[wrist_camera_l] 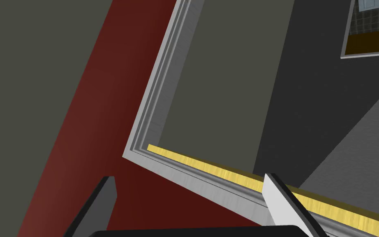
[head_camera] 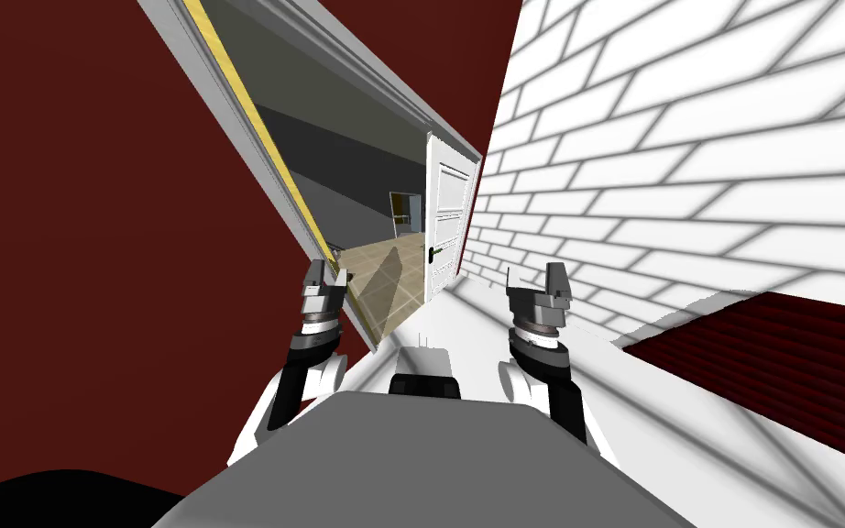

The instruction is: Push the door open

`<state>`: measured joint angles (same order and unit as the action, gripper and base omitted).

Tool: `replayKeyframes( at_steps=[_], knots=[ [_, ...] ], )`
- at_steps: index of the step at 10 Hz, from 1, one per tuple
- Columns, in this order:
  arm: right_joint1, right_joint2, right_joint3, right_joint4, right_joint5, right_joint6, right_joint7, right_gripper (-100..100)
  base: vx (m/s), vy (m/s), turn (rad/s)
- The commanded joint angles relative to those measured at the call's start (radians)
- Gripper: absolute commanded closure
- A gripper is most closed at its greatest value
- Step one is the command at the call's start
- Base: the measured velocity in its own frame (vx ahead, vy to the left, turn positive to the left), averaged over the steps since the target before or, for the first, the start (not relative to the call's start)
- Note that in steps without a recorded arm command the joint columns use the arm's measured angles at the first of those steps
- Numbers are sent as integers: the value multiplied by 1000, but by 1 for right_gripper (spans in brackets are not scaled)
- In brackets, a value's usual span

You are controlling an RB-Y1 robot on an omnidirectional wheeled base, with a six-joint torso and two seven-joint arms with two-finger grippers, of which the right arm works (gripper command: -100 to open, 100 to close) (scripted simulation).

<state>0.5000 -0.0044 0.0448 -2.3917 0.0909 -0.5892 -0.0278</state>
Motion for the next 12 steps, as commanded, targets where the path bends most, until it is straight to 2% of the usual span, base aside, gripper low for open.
replayKeyframes(
  at_steps=[1, 6, 12],
  knots=[
    [-16, -8, 3, 28, -2, 2, -1, -100, 52, 67, 40],
    [-76, -30, 15, 131, -8, 9, -7, -100, 95, -86, 55],
    [-142, -49, 29, 246, -15, 16, -13, -100, 68, -51, 45]
  ],
)
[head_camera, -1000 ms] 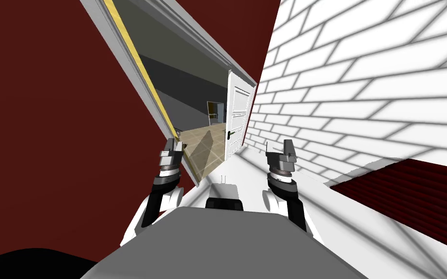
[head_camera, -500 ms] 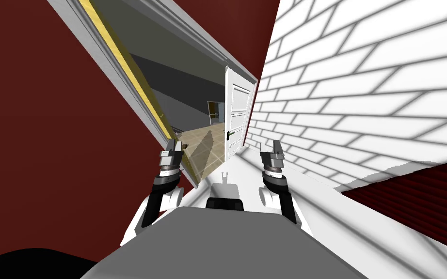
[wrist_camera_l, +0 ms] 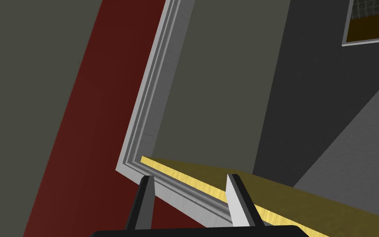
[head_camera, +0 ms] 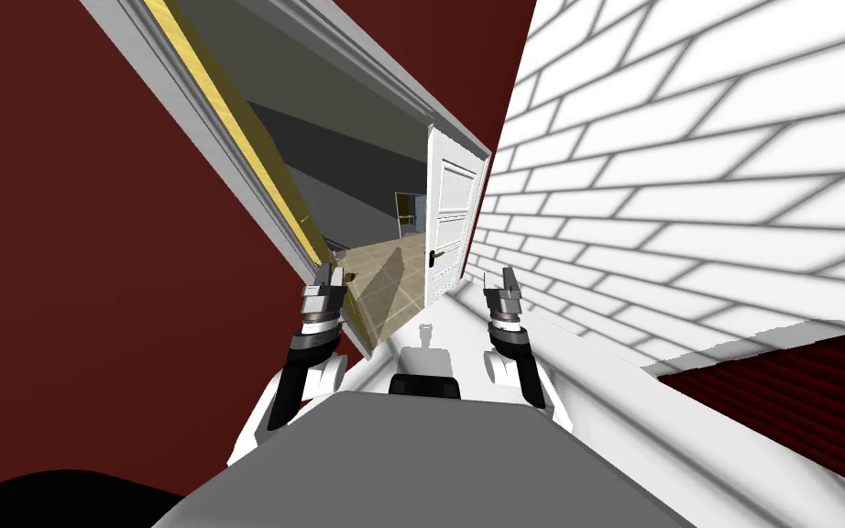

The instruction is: Push the door open

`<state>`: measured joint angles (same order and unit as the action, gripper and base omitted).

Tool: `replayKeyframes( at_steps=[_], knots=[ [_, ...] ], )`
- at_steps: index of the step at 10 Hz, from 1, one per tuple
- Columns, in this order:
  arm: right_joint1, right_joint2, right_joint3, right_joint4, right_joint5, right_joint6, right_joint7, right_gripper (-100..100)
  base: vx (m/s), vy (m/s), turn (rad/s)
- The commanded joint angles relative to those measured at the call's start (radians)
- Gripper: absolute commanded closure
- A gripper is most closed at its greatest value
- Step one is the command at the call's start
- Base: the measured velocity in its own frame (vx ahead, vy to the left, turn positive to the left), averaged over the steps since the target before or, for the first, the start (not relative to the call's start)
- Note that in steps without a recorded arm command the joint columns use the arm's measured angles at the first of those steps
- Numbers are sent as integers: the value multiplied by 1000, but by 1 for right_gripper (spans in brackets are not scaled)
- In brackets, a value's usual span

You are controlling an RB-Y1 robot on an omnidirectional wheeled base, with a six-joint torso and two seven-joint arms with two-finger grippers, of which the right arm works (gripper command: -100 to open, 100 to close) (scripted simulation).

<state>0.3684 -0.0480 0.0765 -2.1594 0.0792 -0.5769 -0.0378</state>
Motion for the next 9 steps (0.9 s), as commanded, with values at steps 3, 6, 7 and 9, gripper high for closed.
replayKeyframes(
  at_steps=[3, 6, 7, 9],
  knots=[
    [-49, -14, 5, 80, -7, 8, -6, -100, 86, -65, 53],
    [-93, -22, 14, 154, -11, 13, -10, -100, 93, -70, 64],
    [-107, -24, 17, 179, -13, 15, -11, -100, 84, -88, 56],
    [-138, -28, 23, 233, -16, 19, -14, -100, 79, -82, 63]
  ],
)
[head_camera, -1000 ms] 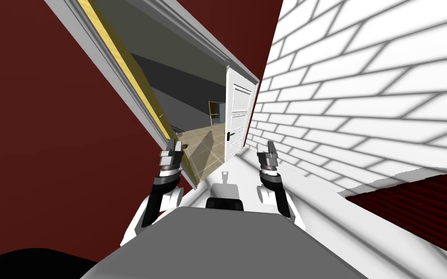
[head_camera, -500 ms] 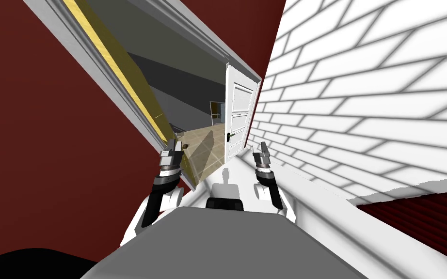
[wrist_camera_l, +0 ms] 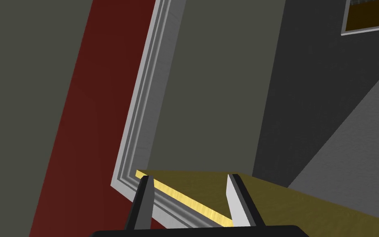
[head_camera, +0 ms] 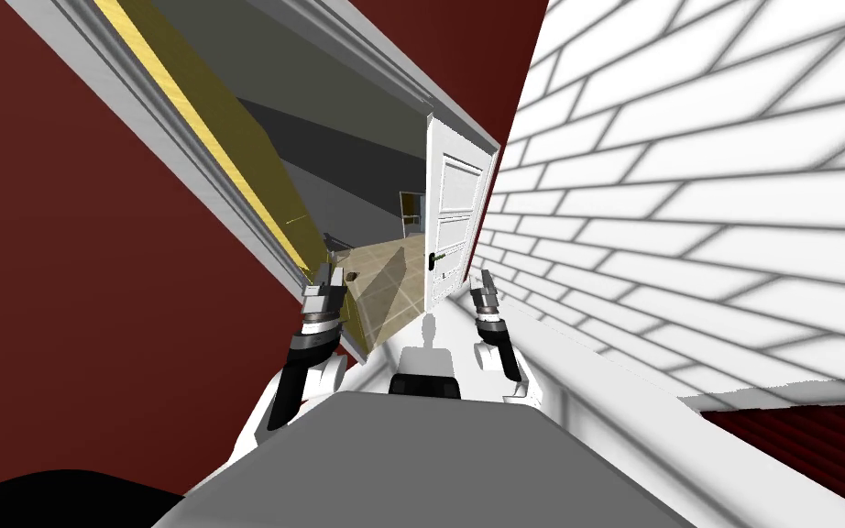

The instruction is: Push the door open

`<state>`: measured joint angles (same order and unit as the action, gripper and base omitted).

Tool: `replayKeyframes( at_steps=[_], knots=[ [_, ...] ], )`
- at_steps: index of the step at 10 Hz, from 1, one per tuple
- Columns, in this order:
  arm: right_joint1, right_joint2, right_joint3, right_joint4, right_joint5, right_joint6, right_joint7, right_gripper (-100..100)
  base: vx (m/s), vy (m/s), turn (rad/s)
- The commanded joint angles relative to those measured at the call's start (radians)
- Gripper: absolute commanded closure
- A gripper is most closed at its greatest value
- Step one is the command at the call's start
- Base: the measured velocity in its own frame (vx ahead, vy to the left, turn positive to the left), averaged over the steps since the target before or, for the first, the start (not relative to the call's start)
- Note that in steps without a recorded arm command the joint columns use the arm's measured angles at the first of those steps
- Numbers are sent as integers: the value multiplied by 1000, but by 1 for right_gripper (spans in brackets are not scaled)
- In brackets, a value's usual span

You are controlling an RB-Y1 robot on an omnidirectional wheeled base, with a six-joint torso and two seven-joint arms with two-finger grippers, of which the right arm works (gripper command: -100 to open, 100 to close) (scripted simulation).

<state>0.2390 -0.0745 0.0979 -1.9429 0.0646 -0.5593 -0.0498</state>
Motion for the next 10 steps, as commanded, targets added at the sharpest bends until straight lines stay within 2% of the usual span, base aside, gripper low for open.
replayKeyframes(
  at_steps=[1, 10],
  knots=[
    [-24, -4, 5, 44, -3, 3, -4, -100, 91, -80, 67],
    [-174, -15, 35, 302, -18, 20, -17, -100, 87, -91, 68]
  ],
)
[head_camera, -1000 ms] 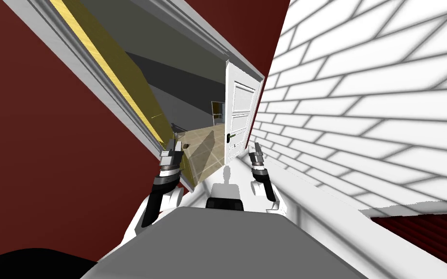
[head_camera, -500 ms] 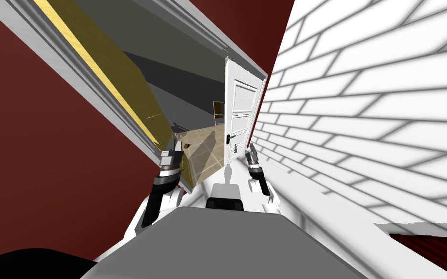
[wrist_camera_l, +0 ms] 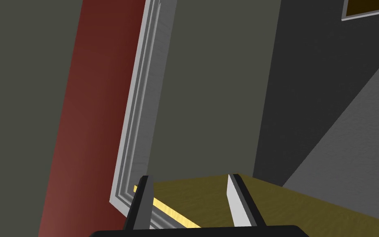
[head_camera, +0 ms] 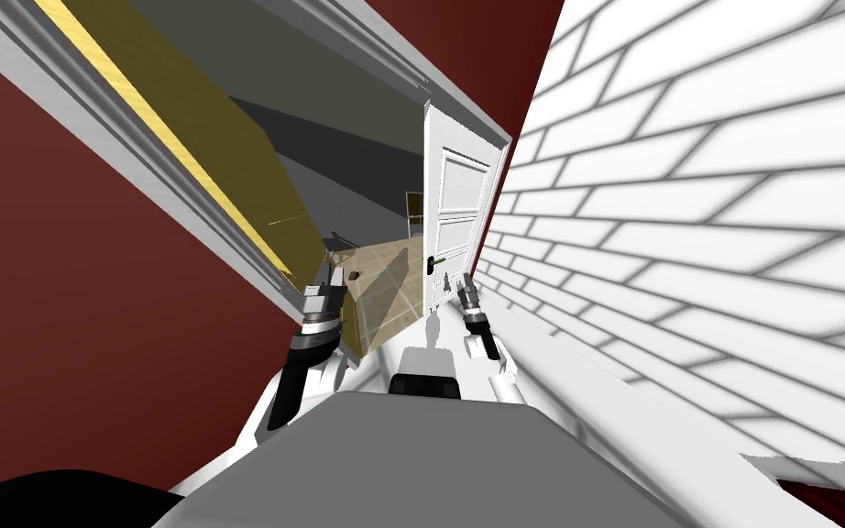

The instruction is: Push the door open

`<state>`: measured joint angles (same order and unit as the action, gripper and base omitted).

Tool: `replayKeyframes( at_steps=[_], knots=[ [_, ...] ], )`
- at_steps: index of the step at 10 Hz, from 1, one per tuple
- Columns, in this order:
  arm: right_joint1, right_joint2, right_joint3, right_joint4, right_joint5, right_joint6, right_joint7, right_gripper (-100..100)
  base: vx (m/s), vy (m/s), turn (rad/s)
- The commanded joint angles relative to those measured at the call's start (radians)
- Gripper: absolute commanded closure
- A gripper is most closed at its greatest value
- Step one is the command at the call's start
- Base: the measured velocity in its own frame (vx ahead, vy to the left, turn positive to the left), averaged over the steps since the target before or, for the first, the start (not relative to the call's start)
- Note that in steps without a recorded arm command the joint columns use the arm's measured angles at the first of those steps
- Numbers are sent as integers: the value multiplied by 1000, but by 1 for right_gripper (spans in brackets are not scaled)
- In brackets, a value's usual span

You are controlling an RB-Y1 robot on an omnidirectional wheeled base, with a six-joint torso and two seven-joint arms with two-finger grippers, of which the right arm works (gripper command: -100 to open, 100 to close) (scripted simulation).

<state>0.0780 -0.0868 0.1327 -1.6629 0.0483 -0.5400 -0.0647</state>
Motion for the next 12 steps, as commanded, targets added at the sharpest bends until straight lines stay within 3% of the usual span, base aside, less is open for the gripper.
replayKeyframes(
  at_steps=[1, 9, 10, 12],
  knots=[
    [-31, -3, 4, 50, -4, 3, -4, -100, 80, -83, 67],
    [-170, 1, 33, 286, -18, 19, -16, -100, 80, -105, 75],
    [-170, 1, 33, 293, -18, 19, -16, -100, 57, -64, 26],
    [-204, 4, 39, 352, -22, 23, -20, -100, 52, -58, 62]
  ],
)
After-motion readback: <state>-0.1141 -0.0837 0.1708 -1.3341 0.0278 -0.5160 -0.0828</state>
